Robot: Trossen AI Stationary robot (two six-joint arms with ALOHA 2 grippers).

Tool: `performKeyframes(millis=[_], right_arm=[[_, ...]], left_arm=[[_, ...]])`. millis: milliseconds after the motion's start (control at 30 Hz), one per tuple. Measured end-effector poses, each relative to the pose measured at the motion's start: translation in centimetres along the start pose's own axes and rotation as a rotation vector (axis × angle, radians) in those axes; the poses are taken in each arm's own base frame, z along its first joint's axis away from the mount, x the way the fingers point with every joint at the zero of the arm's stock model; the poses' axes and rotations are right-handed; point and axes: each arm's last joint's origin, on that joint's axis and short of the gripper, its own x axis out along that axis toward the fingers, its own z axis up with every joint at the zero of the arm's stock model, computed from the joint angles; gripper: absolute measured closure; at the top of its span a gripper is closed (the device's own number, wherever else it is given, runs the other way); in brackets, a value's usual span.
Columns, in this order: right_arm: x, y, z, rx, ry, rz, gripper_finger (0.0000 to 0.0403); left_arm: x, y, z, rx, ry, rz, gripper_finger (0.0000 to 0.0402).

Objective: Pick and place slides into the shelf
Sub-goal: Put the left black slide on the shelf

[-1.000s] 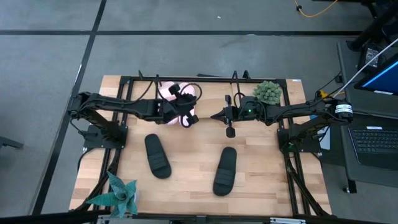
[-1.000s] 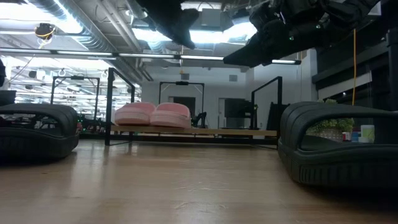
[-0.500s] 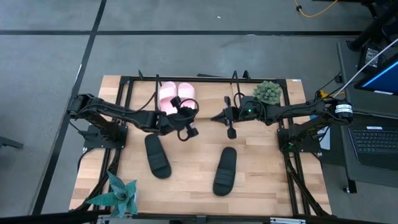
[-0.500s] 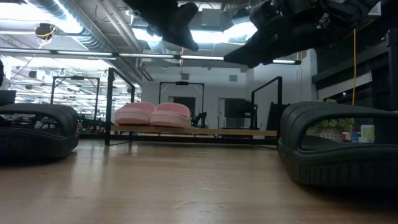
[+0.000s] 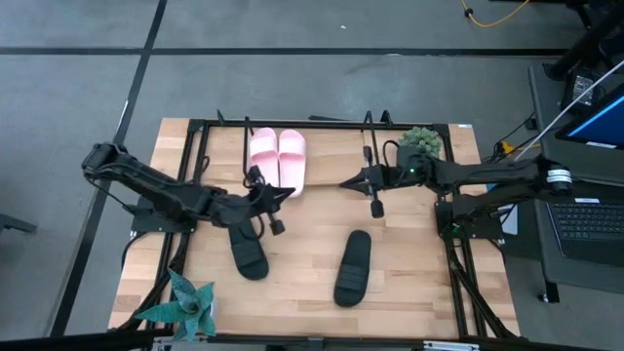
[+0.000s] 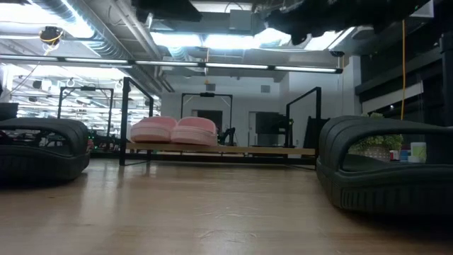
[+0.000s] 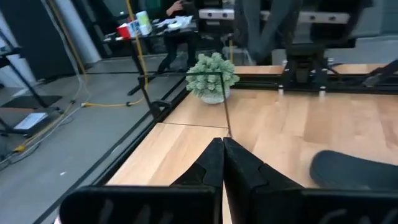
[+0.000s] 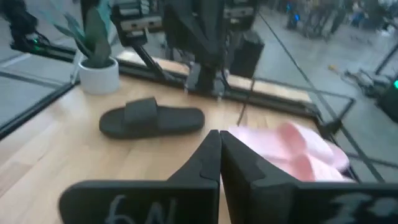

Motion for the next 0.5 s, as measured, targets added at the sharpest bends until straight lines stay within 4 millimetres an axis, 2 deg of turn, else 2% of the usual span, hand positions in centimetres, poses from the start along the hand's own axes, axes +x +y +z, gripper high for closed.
performKeyframes(millis=[133,233,367,500], right_arm=[[-1.4,0.9,1.1,0.023,0.08,-0.002,0.0396],[-2.1,2.0,1.2,0.026,0.12,0.039,0.0396],[-2.3,3.5,1.2,0.041,0.142,0.107,0.0396],[-2.0,4.7,1.4,0.053,0.139,0.154,0.0396]], left_arm=[[-1.1,0.0,-1.1,0.006,0.008,-0.086,0.0401],[-1.5,-0.3,-1.5,-0.015,0.019,-0.246,0.0401],[-1.8,-0.9,-1.9,-0.01,0.066,-0.488,0.0401],[-1.8,-1.0,-1.9,-0.048,0.08,-0.535,0.0401]])
